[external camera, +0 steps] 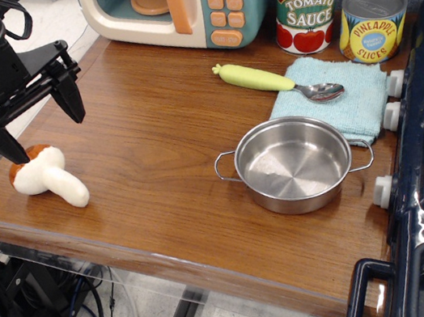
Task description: Grab the spoon with yellow handle and move down to the left near the white toy.
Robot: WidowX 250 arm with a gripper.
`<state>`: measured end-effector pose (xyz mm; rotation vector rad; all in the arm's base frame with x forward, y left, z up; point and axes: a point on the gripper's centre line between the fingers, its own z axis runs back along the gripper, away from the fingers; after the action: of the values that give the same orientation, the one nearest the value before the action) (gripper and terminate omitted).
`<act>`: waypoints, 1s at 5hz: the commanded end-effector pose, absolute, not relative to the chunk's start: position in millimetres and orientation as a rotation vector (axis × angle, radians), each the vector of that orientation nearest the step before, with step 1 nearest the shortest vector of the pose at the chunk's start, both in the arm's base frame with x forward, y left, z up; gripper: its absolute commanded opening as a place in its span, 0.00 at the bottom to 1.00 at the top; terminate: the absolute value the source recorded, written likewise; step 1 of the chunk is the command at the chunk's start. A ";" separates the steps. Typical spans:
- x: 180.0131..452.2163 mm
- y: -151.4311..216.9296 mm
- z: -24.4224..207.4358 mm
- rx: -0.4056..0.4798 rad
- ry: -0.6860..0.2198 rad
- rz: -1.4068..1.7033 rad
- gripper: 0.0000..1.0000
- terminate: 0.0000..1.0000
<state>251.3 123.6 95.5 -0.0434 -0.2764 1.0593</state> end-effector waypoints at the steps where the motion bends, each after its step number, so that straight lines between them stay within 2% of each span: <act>1: 251.3 123.6 95.5 -0.043 -0.276 1.059 1.00 0.00; 2: 269.6 110.1 93.8 -0.047 -0.259 1.016 1.00 0.00; 3: 290.2 92.5 99.4 -0.025 -0.288 0.932 1.00 0.00; 4: 313.7 68.2 104.4 -0.059 -0.311 0.885 1.00 0.00; 5: 349.7 42.8 102.2 -0.084 -0.302 0.905 1.00 0.00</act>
<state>346.1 41.5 85.2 -0.0717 -0.2479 0.9142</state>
